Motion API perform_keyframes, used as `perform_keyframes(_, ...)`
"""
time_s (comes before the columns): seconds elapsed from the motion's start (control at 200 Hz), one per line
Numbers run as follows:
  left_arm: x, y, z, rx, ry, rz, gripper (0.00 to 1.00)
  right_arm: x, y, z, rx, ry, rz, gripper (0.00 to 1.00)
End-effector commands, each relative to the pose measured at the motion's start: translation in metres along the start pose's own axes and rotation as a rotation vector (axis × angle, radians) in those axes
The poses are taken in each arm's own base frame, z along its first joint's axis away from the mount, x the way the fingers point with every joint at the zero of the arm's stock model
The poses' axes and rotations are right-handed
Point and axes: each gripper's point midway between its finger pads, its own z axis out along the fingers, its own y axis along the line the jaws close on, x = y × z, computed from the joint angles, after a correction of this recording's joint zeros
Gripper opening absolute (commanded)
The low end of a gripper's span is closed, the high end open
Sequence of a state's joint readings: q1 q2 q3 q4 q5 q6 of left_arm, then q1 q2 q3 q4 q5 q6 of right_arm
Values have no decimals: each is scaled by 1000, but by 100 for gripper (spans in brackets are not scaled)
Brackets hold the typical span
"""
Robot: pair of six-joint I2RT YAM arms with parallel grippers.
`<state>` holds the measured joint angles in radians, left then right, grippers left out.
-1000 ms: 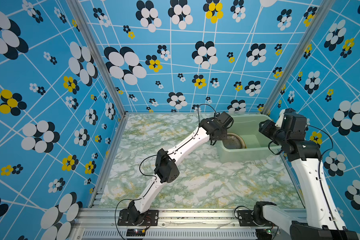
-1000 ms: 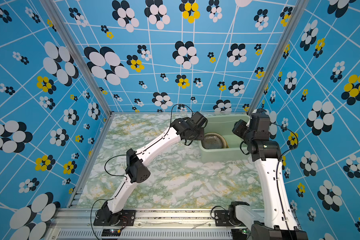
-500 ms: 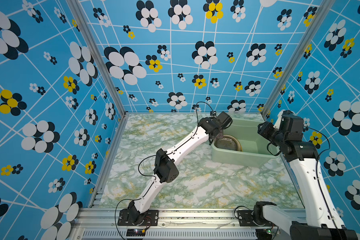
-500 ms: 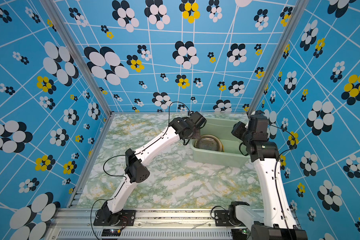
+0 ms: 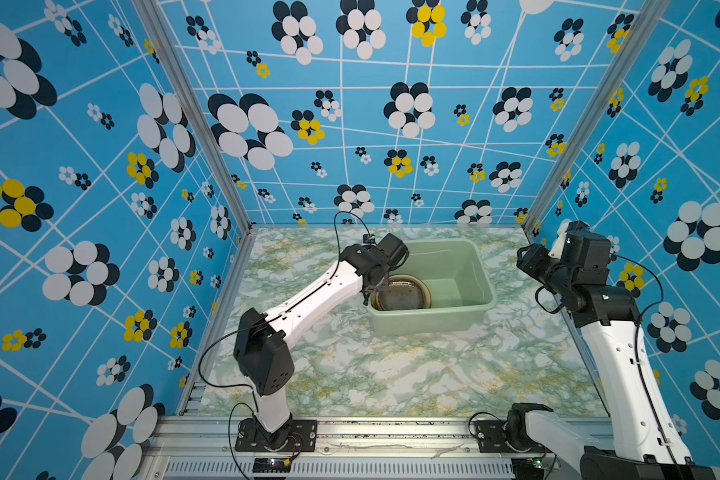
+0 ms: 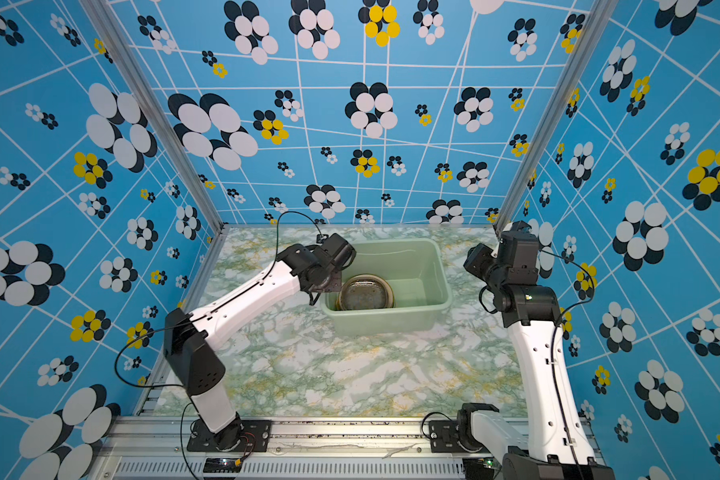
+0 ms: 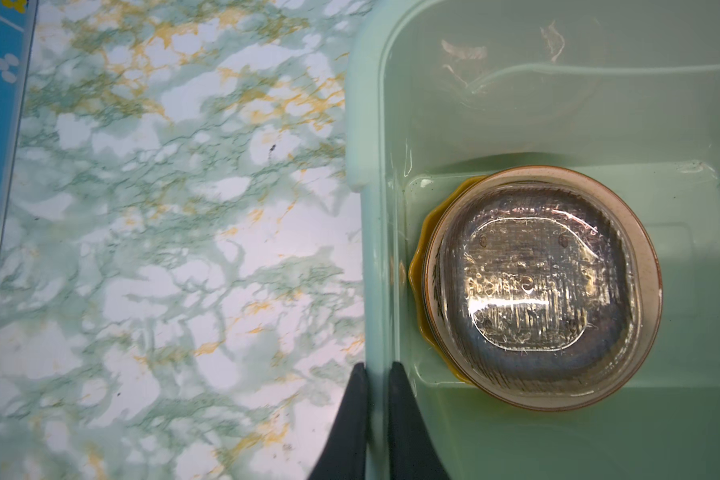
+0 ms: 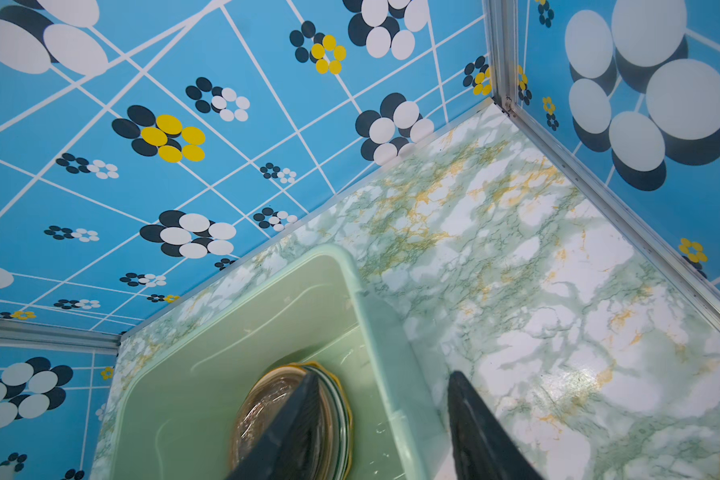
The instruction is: Place the plates into the plastic bin on the countertop
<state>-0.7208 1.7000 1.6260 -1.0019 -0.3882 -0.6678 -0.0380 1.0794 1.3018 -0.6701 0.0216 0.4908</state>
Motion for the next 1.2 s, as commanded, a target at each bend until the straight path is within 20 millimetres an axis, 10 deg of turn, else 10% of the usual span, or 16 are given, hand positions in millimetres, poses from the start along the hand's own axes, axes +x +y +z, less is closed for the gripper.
perform_keyframes(0.0, 2, 33, -26, 57, -59, 21, 0, 4, -5, -3, 11, 3, 11, 51)
perform_keyframes(0.145, 19, 60, -31, 101, -33, 14, 0, 8, -4, -2, 4, 19, 23, 51)
perform_keyframes(0.785, 24, 29, -28, 279, -19, 28, 2, 27, -13, 8, 36, 94, 10, 51)
perform_keyframes(1.194, -51, 90, -113, 195, -486, 101, 96, -1, -5, 52, 21, -5, -176, 78)
